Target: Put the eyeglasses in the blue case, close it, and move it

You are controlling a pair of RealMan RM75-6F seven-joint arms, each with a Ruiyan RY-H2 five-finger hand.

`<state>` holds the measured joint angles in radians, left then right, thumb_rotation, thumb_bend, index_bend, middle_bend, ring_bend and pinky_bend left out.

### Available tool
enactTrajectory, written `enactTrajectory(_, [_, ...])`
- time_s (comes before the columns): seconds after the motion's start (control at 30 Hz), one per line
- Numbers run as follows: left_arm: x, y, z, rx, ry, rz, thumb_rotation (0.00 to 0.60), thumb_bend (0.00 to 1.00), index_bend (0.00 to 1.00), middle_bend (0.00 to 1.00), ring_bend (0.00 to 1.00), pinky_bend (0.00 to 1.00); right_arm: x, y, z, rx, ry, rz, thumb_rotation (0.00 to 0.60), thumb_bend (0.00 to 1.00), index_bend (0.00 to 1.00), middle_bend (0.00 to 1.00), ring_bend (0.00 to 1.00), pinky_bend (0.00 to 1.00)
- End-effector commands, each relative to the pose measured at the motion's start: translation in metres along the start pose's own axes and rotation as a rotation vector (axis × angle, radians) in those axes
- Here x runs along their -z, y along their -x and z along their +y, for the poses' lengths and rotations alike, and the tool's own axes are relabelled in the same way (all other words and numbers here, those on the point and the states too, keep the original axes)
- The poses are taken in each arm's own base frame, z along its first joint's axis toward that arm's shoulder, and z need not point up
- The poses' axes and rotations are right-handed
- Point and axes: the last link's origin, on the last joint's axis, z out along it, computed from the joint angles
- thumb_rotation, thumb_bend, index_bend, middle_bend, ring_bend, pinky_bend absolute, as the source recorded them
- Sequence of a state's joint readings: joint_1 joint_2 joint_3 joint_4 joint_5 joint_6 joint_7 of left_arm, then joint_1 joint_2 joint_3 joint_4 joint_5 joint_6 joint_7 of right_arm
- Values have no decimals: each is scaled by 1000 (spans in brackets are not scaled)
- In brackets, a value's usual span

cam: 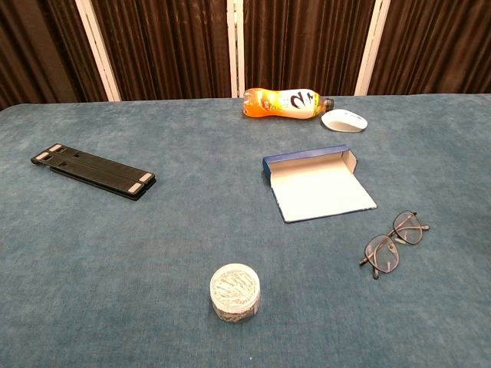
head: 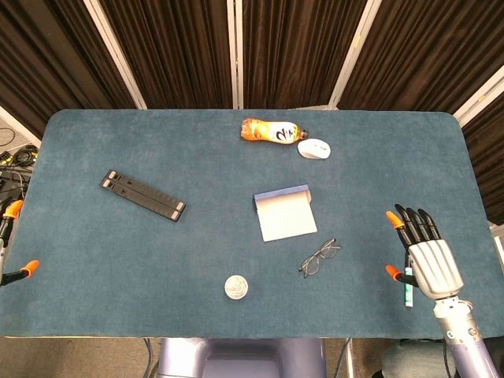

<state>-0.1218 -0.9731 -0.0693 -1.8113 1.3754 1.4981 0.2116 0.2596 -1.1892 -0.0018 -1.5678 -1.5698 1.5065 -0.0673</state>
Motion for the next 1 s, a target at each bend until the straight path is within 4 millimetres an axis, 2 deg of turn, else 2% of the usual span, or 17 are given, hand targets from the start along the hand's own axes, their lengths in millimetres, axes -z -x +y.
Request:
enactTrajectory(0.03, [-1,-1,-1,2,-2,-2,600,0,0,0,0,0,1,5,1,0,-3,-29,600,0,0,0,0,0])
enactTrajectory(0.1, [-1,-1,-1,-2,-3,-4,600,0,0,0,0,0,-2,13,-2,-38,-26,-75,600,0,0,0,0,0])
enactTrajectory(0.3, [-4,4,0,-17,-5,-18,600,0,0,0,0,0,-32,29,-20,-92,-170,-239,600,0,12,0,0,0])
enactTrajectory(0.4, [-10,7,-1,-26,-16,-32,600,0,0,0,0,0,-55,38,-35,-82,-273,-340,600,15,104,0,0,0])
enactTrajectory(0.53, [-18,12,-4,-52,-34,-50,600,0,0,0,0,0,-80,50,-49,-20,-366,-399,600,143,261,0,0,0])
enactTrajectory(0.73, [-24,18,-8,-69,-51,-69,600,0,0,0,0,0,-96,72,-59,70,-422,-458,600,242,389,0,0,0])
enactTrajectory(1.0, [-26,21,-8,-81,-60,-75,600,0,0,0,0,0,-106,90,-59,137,-440,-476,600,277,419,0,0,0])
